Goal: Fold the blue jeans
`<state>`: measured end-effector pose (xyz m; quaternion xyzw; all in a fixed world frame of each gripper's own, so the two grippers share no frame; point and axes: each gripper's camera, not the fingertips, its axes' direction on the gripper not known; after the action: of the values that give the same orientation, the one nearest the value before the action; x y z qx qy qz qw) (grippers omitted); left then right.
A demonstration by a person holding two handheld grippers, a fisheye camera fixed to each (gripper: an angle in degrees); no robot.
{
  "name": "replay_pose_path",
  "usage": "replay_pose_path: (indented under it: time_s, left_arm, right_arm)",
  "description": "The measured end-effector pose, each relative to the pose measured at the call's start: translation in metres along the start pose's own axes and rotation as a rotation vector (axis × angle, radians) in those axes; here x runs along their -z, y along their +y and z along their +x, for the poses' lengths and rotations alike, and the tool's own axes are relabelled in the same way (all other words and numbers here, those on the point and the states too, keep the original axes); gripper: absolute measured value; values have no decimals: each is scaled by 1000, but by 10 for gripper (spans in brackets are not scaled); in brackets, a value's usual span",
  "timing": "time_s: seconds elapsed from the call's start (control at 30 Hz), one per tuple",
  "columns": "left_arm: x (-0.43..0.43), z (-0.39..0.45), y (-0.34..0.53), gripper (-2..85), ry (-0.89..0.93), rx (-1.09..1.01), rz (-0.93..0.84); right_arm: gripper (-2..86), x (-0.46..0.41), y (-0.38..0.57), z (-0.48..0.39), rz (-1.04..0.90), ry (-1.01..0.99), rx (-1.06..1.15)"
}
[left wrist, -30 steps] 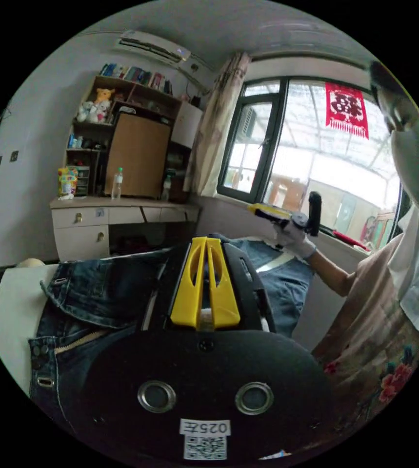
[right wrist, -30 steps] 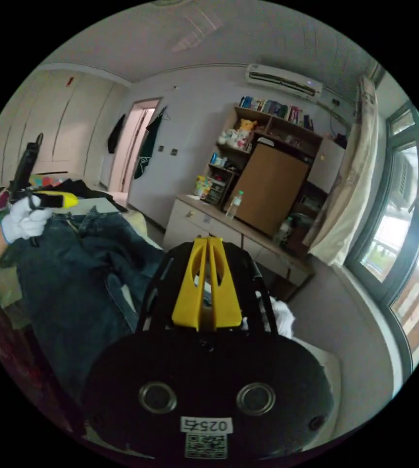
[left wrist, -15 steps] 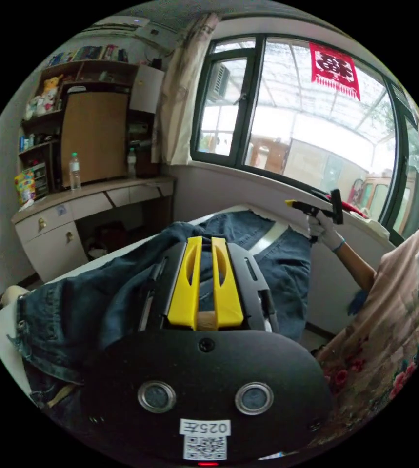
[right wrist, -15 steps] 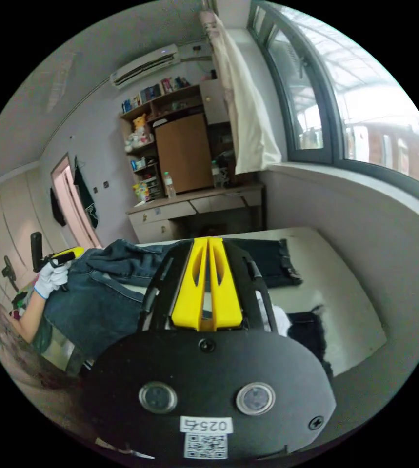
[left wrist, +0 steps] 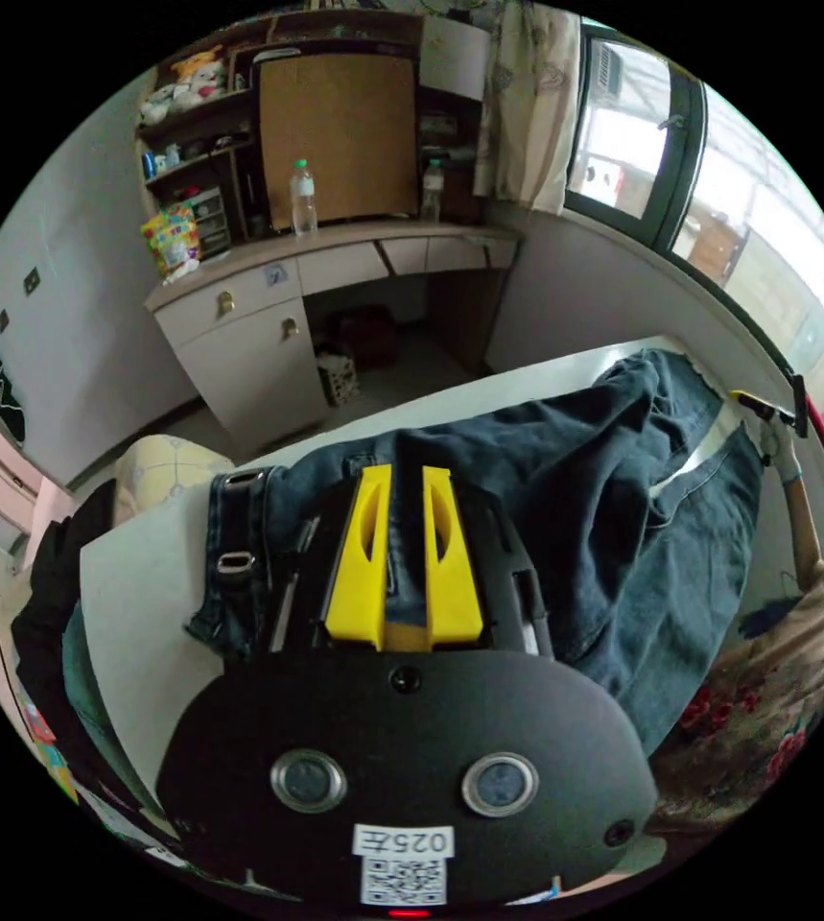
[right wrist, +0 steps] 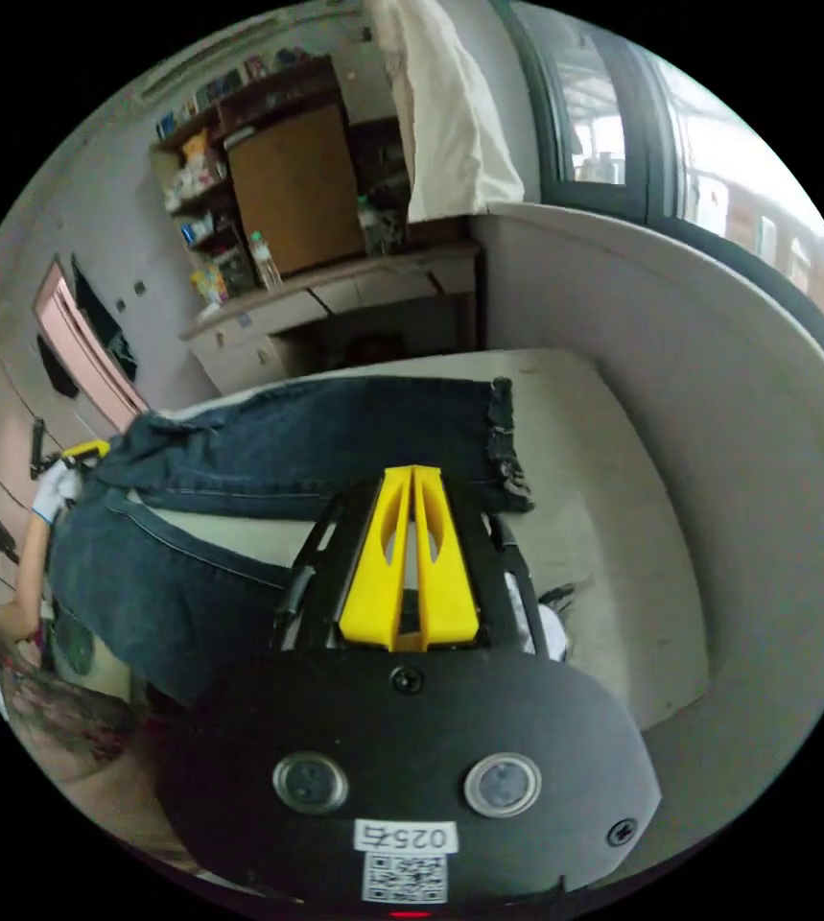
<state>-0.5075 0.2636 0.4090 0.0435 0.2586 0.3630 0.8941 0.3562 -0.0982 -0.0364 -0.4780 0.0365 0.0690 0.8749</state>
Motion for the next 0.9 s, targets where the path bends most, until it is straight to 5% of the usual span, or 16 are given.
replay_pose_path:
  time_s: [0.4,0.57,0.67,0.9]
  left_arm:
    - [-18,-30,-98,22,-259,82,-125]
    - [6,-65,-131,19,-134,149,-133]
    - [51,-66,-131,7,-133,204,-100]
    - [272,26,6,49,-97,196,384]
  right_arm:
    - [-9,-112,-84,-5,-383,126,117]
    - [-8,-142,-93,11,-416,55,79]
    - [-5,-141,-85,7,-312,24,27]
    - [85,-74,36,-82,325,-131,83]
